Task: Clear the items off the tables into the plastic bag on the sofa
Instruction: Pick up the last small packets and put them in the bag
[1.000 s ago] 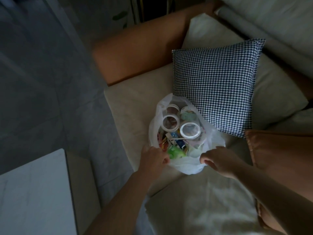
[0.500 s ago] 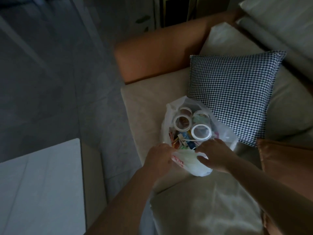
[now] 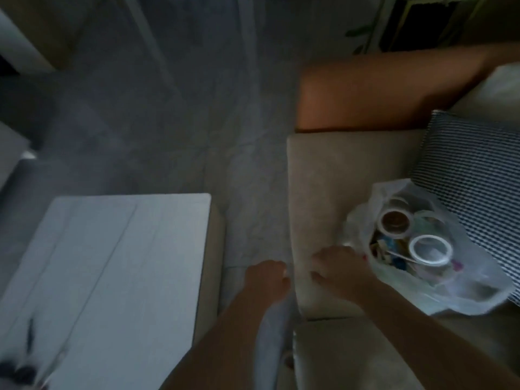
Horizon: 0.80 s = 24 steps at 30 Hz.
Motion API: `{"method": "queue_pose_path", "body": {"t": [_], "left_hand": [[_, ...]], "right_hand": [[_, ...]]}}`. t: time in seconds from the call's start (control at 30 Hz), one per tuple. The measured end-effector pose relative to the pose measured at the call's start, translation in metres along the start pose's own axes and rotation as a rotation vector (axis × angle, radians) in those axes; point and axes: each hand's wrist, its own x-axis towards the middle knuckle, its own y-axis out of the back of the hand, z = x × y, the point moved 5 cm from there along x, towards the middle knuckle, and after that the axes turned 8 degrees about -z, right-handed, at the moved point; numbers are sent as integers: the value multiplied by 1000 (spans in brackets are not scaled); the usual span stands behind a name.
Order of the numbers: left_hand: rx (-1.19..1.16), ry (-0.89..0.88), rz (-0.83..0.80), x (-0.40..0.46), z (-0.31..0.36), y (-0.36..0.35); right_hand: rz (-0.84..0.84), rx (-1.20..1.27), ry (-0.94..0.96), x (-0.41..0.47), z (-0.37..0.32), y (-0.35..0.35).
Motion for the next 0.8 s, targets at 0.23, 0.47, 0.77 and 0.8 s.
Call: {"method": "queue_pose_path", "body": {"t": [0.23,0.47,0.77,0.8], "left_hand": [[-207,217,27,-57,-125,-16],[-362,374,23,-116,-238,-43],[-620,552,64,-186,-372,-94],[-649,576,65,-193,-385,-100]], "right_hand": [[-81,-19,106,54,-121,-5],[-111,-85,237,90,-246,-8],[-202,-236,431,119,-411,-29],[-208,-252,455,122,-429,-32]]}}
